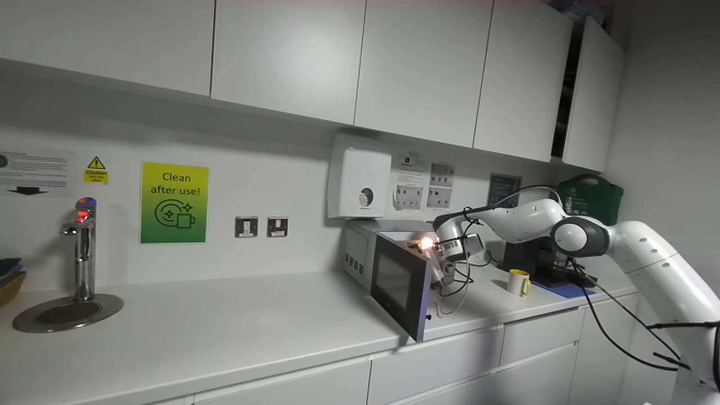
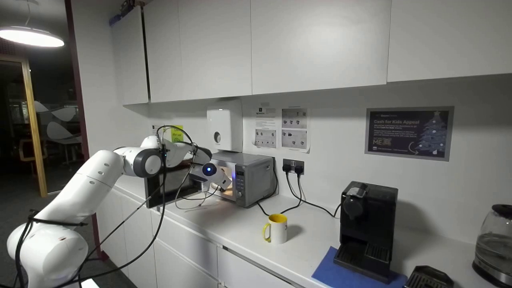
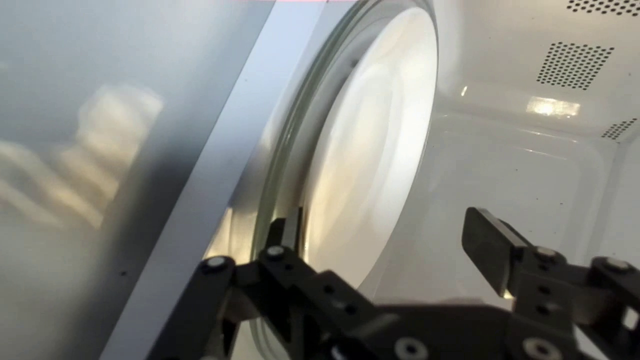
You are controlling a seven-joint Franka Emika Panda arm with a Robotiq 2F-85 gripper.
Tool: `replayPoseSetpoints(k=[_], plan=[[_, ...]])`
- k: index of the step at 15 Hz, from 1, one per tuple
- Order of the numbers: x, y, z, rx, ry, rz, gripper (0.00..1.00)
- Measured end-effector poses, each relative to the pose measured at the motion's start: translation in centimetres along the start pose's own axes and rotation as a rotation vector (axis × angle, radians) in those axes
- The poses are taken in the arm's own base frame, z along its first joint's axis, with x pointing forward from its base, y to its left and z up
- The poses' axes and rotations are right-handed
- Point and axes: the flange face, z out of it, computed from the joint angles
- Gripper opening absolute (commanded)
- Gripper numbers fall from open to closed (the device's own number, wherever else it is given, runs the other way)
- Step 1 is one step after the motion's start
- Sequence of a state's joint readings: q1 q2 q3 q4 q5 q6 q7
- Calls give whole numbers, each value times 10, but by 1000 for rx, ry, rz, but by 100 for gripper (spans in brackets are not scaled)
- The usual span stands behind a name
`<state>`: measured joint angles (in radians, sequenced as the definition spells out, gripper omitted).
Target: Put the white plate in the microwave.
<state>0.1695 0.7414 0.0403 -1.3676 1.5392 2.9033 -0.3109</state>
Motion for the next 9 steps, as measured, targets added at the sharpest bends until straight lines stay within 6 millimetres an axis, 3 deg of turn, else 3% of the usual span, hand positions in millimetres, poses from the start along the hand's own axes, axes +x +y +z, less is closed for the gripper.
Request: replayPoseSetpoints(k=[9], plan=[[-23,-13,-3,-36,-2,-103,100]])
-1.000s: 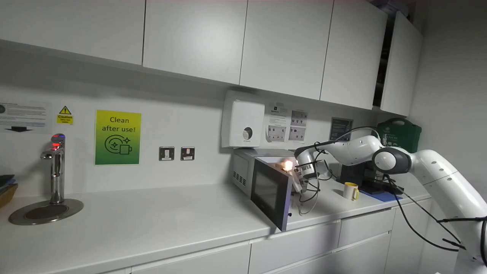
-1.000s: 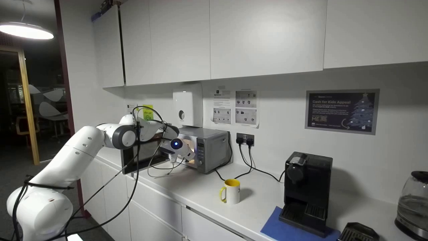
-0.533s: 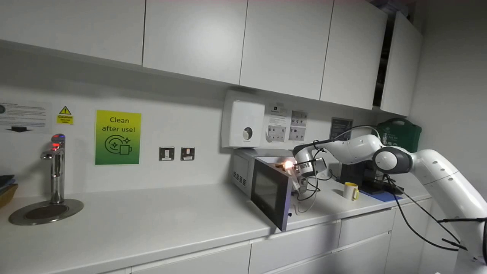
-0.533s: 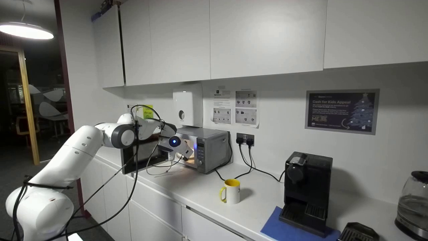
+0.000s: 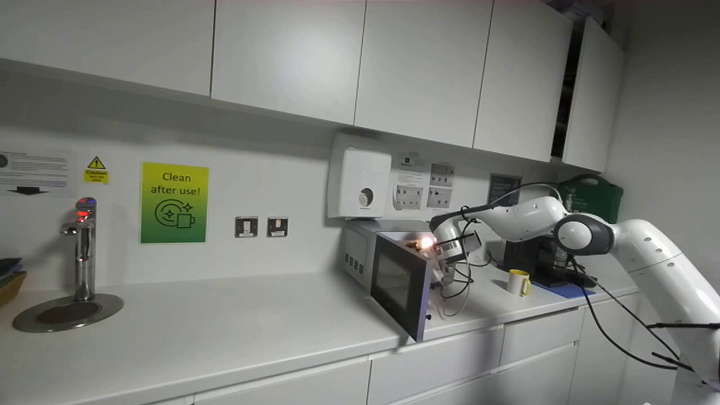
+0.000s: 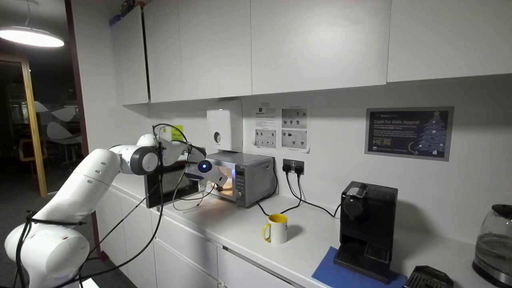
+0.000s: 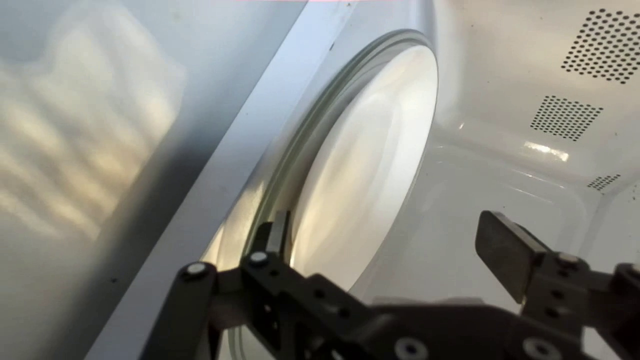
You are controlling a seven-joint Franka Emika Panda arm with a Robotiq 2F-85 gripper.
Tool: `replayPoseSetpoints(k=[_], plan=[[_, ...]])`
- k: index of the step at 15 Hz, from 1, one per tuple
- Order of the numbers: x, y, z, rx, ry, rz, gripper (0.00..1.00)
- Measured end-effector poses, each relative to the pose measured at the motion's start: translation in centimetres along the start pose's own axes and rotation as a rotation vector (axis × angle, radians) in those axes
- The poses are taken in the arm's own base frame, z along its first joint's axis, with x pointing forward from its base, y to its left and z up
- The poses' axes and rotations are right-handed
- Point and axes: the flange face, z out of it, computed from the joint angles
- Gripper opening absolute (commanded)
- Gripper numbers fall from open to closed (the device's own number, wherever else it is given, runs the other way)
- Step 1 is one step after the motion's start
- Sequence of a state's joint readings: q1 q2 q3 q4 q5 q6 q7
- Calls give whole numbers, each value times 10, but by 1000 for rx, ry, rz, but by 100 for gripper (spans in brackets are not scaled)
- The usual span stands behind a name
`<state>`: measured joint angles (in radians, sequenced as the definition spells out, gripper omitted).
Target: Put the white plate in the microwave.
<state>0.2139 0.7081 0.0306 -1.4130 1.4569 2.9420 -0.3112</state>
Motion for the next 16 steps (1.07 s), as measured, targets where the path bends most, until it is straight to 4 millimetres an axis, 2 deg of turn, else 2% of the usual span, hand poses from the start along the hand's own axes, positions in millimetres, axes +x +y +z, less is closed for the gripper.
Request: replayPoseSetpoints(k=[3,7,16], plan=[[-8,0,-7,-25,10,-20,100],[-16,13,-15,-75,20,-42,100],[-19,27,-39,-142,25,-97,100]])
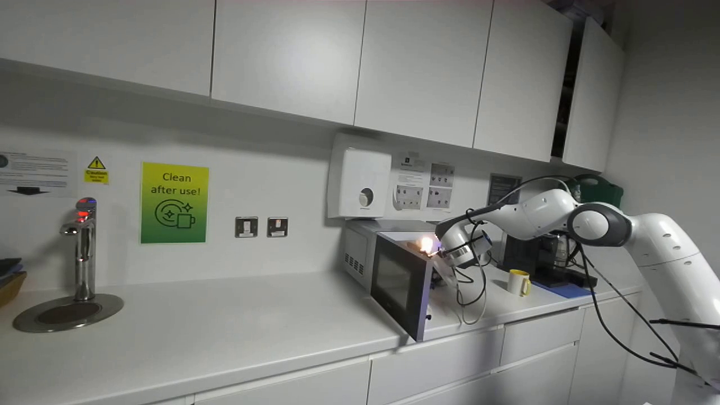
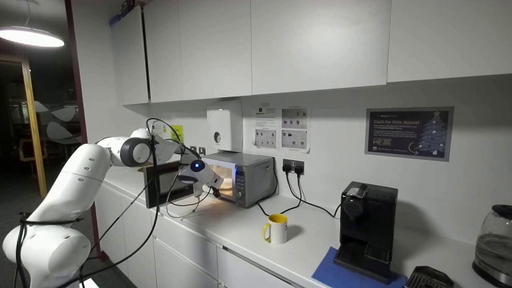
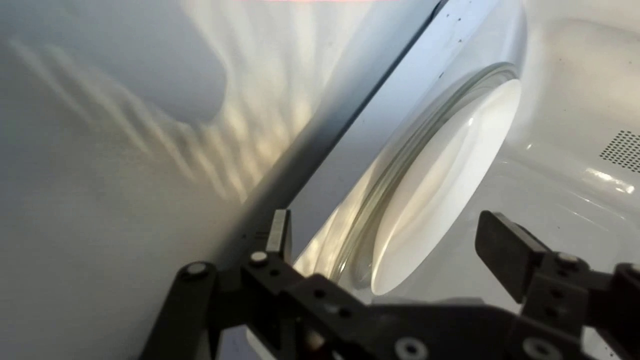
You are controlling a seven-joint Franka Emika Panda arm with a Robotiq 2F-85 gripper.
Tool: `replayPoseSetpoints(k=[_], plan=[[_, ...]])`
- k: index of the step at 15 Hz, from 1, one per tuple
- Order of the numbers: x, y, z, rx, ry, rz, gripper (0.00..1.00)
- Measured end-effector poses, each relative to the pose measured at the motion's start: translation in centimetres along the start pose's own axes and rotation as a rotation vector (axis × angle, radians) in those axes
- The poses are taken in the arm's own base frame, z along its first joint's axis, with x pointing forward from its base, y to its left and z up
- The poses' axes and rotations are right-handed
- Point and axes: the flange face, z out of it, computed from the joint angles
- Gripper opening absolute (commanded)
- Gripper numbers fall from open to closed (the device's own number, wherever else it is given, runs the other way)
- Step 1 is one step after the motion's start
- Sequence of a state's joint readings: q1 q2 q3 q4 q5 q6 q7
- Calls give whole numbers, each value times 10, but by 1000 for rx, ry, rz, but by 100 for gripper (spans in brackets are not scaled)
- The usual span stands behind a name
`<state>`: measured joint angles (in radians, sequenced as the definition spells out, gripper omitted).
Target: Put the white plate in the microwave.
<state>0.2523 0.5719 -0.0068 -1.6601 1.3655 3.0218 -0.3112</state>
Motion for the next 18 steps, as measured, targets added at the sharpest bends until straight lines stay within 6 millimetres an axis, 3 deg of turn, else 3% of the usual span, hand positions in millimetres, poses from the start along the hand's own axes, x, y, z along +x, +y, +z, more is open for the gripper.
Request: replayPoseSetpoints(k=[18], plan=[[-14,17,-57,-177,15,-350,100]])
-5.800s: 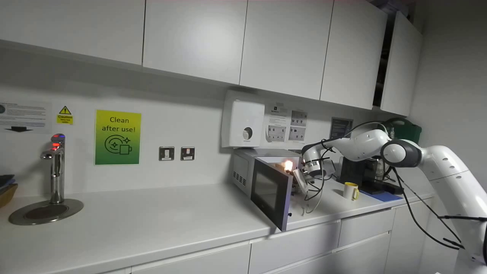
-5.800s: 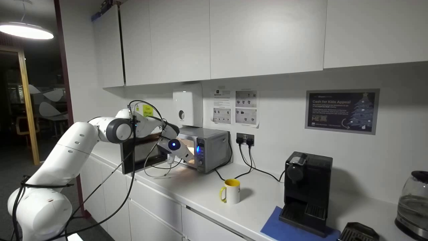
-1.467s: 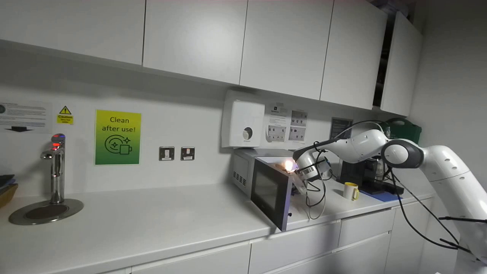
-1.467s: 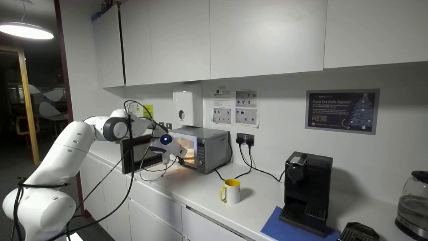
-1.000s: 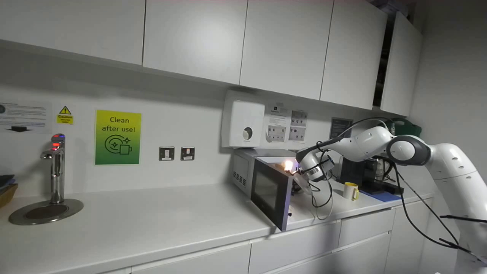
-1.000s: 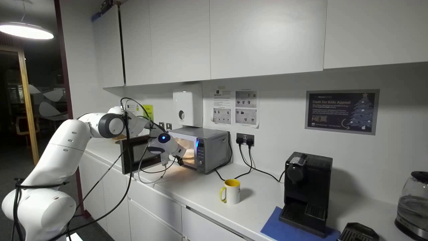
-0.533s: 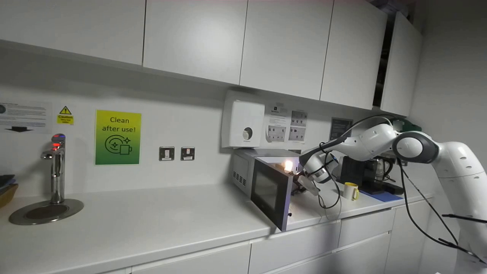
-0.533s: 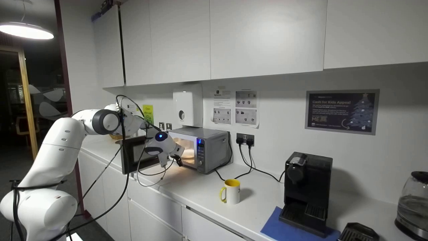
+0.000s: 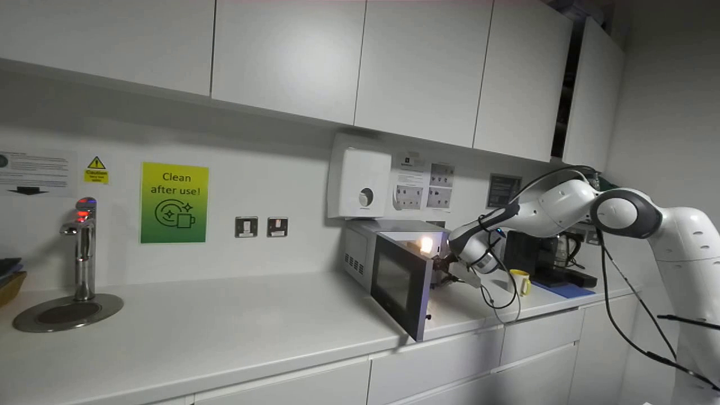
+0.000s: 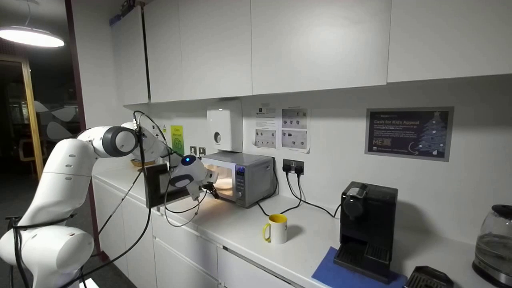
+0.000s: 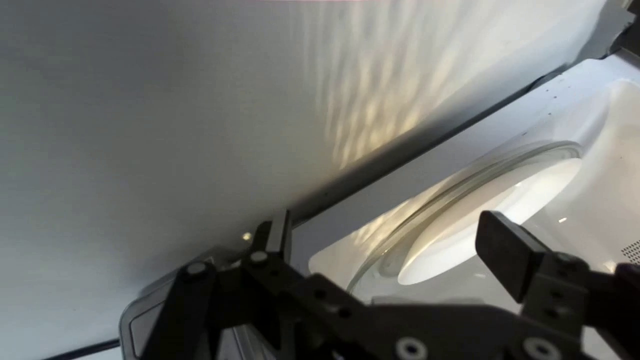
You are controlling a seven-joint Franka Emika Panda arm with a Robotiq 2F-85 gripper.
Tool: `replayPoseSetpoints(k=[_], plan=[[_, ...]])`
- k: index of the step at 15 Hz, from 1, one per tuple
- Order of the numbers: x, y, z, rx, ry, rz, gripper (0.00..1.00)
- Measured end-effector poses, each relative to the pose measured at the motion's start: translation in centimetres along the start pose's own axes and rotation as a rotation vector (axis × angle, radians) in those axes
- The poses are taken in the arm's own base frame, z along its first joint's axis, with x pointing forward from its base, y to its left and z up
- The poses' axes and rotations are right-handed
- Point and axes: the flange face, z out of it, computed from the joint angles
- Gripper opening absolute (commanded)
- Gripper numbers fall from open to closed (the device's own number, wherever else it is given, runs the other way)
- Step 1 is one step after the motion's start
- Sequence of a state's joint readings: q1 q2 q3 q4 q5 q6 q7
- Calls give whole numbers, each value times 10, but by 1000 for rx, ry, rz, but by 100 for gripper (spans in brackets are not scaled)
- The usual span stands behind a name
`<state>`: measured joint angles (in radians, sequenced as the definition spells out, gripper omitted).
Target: Put the white plate in the microwave.
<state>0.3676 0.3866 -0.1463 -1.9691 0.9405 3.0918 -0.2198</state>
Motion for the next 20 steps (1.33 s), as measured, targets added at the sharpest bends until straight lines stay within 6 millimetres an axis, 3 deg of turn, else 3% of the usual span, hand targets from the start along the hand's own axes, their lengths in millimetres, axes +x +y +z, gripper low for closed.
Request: replayPoseSetpoints(k=[11,20], plan=[[3,14,-37,-93,27,-190,100],[15,14,-68,-130,-24,-269,100]])
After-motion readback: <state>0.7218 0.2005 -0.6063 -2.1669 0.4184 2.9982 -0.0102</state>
